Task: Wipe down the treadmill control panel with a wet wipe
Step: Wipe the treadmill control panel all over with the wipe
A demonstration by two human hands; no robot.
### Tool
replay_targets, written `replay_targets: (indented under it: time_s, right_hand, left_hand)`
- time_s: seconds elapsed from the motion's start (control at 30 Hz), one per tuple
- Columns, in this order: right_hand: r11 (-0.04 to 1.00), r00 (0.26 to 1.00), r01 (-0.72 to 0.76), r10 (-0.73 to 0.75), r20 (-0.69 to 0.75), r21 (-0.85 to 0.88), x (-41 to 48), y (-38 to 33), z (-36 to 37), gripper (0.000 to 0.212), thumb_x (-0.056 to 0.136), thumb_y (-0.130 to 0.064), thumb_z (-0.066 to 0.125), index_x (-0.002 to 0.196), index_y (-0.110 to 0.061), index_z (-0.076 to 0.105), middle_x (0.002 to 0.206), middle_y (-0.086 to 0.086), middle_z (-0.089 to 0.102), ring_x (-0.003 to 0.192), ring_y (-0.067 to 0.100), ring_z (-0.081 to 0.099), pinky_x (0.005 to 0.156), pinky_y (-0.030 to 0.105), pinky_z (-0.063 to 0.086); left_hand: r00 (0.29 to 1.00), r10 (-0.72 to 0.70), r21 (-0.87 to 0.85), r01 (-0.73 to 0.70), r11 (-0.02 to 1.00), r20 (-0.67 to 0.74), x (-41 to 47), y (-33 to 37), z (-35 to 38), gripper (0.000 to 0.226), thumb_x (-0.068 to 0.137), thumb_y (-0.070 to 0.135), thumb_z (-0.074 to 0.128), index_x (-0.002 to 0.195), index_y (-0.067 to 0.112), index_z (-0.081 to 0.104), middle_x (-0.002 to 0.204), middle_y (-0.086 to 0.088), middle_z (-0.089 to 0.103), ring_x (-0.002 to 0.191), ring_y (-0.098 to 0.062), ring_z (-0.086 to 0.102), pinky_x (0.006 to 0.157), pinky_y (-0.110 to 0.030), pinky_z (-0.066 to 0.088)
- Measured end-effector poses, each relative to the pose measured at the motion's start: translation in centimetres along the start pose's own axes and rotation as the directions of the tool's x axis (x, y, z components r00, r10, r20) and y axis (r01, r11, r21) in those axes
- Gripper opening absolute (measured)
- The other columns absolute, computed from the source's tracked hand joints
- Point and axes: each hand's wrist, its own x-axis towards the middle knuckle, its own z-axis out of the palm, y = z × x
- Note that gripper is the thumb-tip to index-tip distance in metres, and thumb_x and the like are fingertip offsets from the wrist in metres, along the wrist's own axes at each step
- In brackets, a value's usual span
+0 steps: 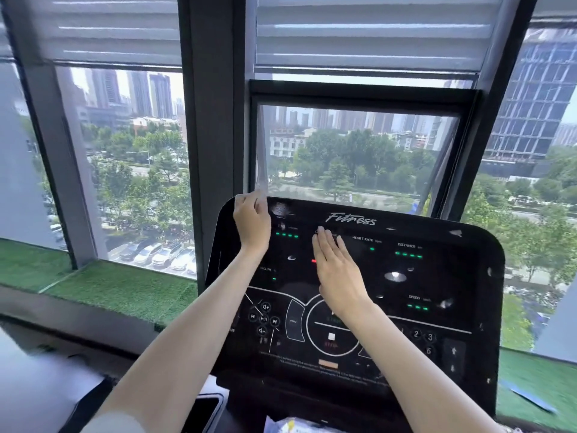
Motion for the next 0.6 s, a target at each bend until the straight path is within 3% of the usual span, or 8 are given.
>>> replay_targets:
  time_s: [0.07,0.17,0.27,0.3,0.37,0.47,0.5,0.6]
  right_hand:
    - [1.0,1.0,0.014,-0.014,-0.01,0.008,-0.1,-0.2,-0.1,0.082,0.047,0.005,0.076,0.124,0.012,0.05,0.133,0.029,0.047,0.122,0.038,0.048,0.103,0.047,0.037]
    - [1.0,0.999,0.02,-0.02,-0.034,-0.007,-0.1,-0.1,-0.2,0.078,0.052,0.004,0.075,0.125,0.012,0.049,0.134,0.029,0.046,0.123,0.037,0.048,0.104,0.047,0.035]
    - [1.0,1.0,0.003,-0.002,-0.022,0.013,-0.1,-0.1,0.0,0.082,0.05,0.004,0.077,0.126,0.012,0.048,0.135,0.028,0.045,0.124,0.037,0.047,0.105,0.046,0.035]
    - [1.0,1.0,-0.005,0.006,-0.012,0.015,-0.1,-0.2,0.1,0.083,0.049,0.004,0.077,0.127,0.011,0.048,0.135,0.028,0.045,0.124,0.037,0.047,0.105,0.045,0.035]
    - [1.0,1.0,-0.005,0.006,-0.015,0.011,-0.2,-0.3,0.0,0.083,0.047,0.005,0.076,0.126,0.011,0.049,0.134,0.027,0.047,0.123,0.036,0.048,0.104,0.045,0.037]
    - [1.0,1.0,0.0,0.0,-0.012,-0.005,-0.1,-0.1,-0.2,0.081,0.047,0.004,0.076,0.124,0.01,0.052,0.133,0.027,0.049,0.122,0.035,0.05,0.103,0.045,0.037]
    - [1.0,1.0,-0.004,0.004,0.0,-0.012,-0.1,0.0,-0.2,0.082,0.047,0.003,0.077,0.124,0.01,0.052,0.133,0.026,0.048,0.122,0.034,0.05,0.104,0.044,0.037]
    - [1.0,0.999,-0.017,0.017,0.033,0.0,-0.1,-0.2,-0.2,0.086,0.045,0.003,0.079,0.126,0.009,0.05,0.135,0.026,0.046,0.124,0.034,0.048,0.105,0.044,0.037]
  left_hand:
    - [0.992,0.088,0.028,-0.091,0.995,0.088,-1.2,1.1,0.5,0.019,0.095,0.006,0.047,0.093,0.002,0.065,0.093,-0.007,0.05,0.075,0.001,0.046,0.079,-0.008,0.041]
    - [0.895,0.31,-0.011,-0.323,0.946,0.32,-2.2,1.3,0.7,0.025,0.093,0.004,0.052,0.114,0.01,0.066,0.095,-0.002,0.05,0.077,0.0,0.049,0.077,-0.004,0.038]
    - [0.997,0.041,-0.026,-0.04,0.999,0.061,-0.5,0.6,0.7,0.02,0.096,0.011,0.048,0.091,0.006,0.067,0.093,-0.008,0.052,0.074,-0.001,0.046,0.075,-0.014,0.042]
    - [0.999,-0.035,-0.025,0.035,0.999,-0.014,-0.7,0.7,0.9,0.022,0.096,0.01,0.046,0.095,0.003,0.067,0.093,-0.009,0.05,0.074,-0.001,0.045,0.077,-0.013,0.042]
    - [0.992,0.093,0.014,-0.095,0.995,0.085,-2.0,1.9,1.5,0.026,0.095,0.004,0.045,0.111,0.008,0.065,0.095,-0.005,0.048,0.075,0.001,0.045,0.077,-0.004,0.037]
    - [0.879,0.329,-0.039,-0.337,0.941,0.346,-2.9,2.0,1.7,0.023,0.096,0.011,0.052,0.114,0.014,0.066,0.094,0.0,0.051,0.076,0.0,0.05,0.076,-0.008,0.039]
    - [0.898,0.298,-0.036,-0.303,0.952,0.323,-2.2,1.8,1.5,0.02,0.096,0.013,0.053,0.109,0.012,0.068,0.092,0.0,0.051,0.074,-0.001,0.049,0.076,-0.01,0.04]
    - [0.999,0.022,-0.03,-0.021,0.999,0.042,-1.0,1.2,1.3,0.02,0.096,0.009,0.047,0.101,0.007,0.067,0.092,-0.004,0.048,0.072,-0.002,0.046,0.076,-0.016,0.043]
